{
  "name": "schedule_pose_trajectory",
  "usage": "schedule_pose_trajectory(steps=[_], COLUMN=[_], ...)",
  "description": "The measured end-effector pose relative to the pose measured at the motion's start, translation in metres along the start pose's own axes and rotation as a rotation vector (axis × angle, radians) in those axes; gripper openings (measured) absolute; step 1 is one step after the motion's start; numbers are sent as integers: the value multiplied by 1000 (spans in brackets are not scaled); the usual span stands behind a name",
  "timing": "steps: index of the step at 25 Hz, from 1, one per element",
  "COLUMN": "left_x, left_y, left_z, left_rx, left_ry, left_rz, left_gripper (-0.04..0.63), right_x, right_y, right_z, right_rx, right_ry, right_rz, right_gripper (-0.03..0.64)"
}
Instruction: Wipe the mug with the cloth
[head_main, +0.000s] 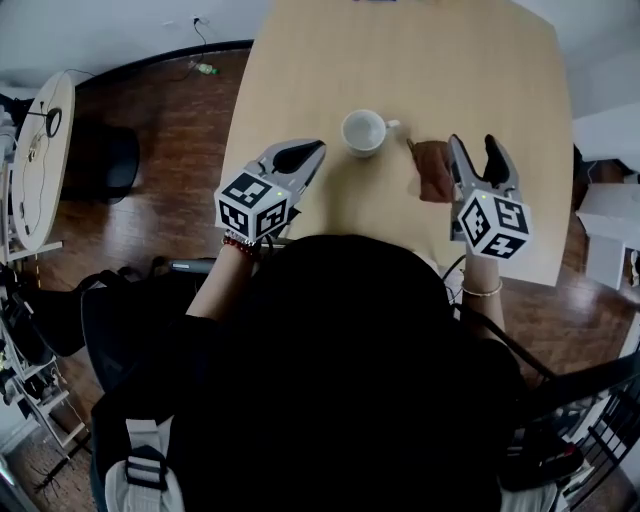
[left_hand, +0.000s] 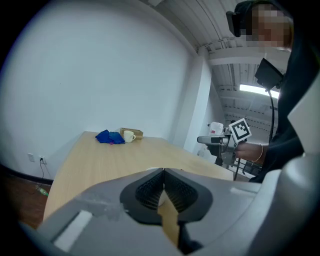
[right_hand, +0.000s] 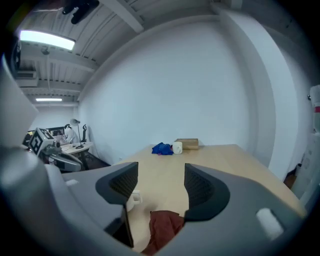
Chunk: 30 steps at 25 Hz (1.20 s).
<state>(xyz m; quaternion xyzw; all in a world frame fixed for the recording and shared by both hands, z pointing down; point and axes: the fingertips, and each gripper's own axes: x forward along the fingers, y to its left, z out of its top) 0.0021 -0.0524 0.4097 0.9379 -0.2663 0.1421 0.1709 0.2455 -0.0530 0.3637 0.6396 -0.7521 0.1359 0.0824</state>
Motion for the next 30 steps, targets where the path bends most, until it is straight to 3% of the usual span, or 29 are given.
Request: schedule_pose_trajectory(steps=[7,12,17,25,30], left_x=[-24,-6,17,15,30], left_y=[-5,-21,-31,-25,-12], left_z=[-11,2,8,3,20], left_rx=[-42,-53,-144,-155,-163], left_ry=[-15,-40,-64,-36,-68], left_rz=[60,68,47,76,91], left_gripper=[0,0,0,0,0], right_x=[-16,-19,-25,-38,-29], right_y=[-4,-42,-66,-69,-92], right_z=[-7,7,-3,-6,4], right_rx=[-42,-65,-65,-50,-35], right_ry=[13,19,44,42,14], right_rz=[-27,-49,-53,-64,-86], right_gripper=[247,244,242,241,241])
